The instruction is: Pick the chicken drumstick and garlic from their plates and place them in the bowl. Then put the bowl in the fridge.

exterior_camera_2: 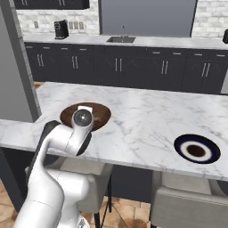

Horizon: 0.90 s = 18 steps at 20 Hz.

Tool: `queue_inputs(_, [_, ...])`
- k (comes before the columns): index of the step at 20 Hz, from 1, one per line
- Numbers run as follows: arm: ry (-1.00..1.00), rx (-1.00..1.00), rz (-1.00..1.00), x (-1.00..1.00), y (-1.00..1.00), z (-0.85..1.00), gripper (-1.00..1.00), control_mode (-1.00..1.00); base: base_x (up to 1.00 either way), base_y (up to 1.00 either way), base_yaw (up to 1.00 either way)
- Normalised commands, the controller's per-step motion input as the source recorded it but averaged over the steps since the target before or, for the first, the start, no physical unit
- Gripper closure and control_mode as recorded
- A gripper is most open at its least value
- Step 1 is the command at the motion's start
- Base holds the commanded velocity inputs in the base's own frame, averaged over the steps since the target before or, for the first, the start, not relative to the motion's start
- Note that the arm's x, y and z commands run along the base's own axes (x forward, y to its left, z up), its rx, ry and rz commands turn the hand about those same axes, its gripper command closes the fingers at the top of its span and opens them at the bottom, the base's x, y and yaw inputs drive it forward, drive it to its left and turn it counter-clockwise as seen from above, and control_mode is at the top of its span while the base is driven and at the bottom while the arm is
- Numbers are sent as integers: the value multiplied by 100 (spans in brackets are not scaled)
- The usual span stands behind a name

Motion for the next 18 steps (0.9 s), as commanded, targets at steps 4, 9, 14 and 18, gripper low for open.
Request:
queue_inputs(4, [-10,-8,-6,-15,21,-14,100,-100,0,0,0])
queue_inputs(9, [-5,-1,-1,0,13,-3,100,-100,0,0,0])
queue_inputs(14, [0,0,0,0,0,0,100,-100,0,0,0])
queue_inputs(18, [0,0,0,0,0,0,100,-100,0,0,0])
